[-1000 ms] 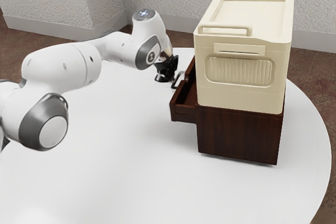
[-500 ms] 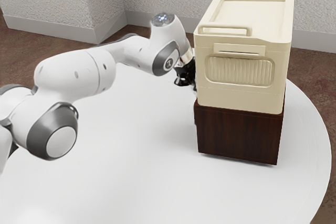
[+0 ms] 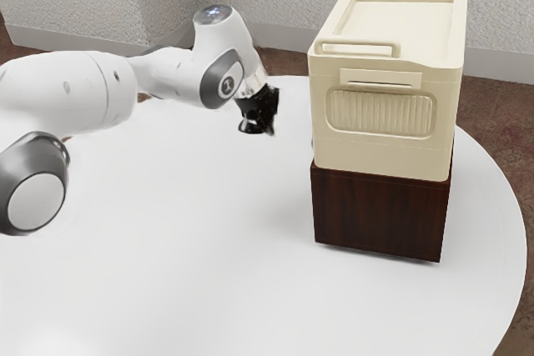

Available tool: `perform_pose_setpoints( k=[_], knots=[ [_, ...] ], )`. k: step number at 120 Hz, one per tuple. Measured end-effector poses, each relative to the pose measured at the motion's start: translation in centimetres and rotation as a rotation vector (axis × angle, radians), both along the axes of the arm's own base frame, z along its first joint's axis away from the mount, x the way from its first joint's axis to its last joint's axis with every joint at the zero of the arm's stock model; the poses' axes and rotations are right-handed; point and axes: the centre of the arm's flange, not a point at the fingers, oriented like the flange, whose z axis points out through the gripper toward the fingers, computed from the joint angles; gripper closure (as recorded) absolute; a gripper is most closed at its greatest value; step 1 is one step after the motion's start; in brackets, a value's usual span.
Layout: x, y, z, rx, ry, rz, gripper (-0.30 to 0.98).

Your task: Push the drawer handle with one arm to close the drawer

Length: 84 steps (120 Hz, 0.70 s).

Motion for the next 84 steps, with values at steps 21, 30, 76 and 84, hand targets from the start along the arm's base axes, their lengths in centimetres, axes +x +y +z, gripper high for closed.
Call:
perform_pose_setpoints(
  k=[21,30,76,84],
  knots=[
    [-11.0,11.7,15.7,-0.048,0.031,0.026,0.39],
    [-14.8,16.5,18.6,0.006,0.076,0.026,0.27],
    [-20.9,13.8,17.9,0.112,0.286,-0.406,0.04],
    [-21.6,14.0,18.5,0.145,0.287,-0.484,0.03]
  ],
)
